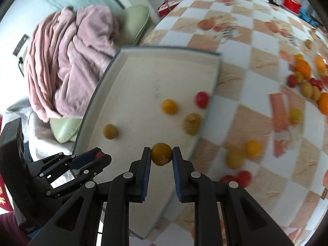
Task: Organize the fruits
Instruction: 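Carry both fruits into the white tray and open both tools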
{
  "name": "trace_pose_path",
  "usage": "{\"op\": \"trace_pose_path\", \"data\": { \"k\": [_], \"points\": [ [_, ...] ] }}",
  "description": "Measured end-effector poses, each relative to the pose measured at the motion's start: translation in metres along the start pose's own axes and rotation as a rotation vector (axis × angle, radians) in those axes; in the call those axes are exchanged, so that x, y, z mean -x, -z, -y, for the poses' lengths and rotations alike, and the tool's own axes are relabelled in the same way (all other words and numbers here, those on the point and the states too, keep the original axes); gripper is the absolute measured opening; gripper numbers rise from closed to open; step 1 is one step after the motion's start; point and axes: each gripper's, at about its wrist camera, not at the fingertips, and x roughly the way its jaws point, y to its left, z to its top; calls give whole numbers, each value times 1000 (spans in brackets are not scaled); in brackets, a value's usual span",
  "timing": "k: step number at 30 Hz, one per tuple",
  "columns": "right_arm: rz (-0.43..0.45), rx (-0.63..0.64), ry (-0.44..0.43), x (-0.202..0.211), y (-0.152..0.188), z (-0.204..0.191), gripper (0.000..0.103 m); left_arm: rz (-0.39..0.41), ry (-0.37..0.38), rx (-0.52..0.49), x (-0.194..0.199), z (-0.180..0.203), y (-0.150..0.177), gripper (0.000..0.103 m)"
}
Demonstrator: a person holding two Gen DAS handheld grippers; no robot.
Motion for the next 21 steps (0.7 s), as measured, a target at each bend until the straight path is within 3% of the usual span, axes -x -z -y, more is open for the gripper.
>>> {"op": "trace_pose_path", "data": {
  "k": [5,15,17,21],
  "points": [
    [-43,10,31,-22,2,-9,23,-5,-16,33,-9,-13,6,20],
    [-70,41,85,-41,1,-19,25,0,-41,-26,-15,-10,9,21],
    [-72,40,71,-41,0,-21,30,2,-44,-39,-14,-9,9,21],
    [-58,33,61,-37,0,-23,56,2,-50,-59,-13,-7,9,21]
  ]
}}
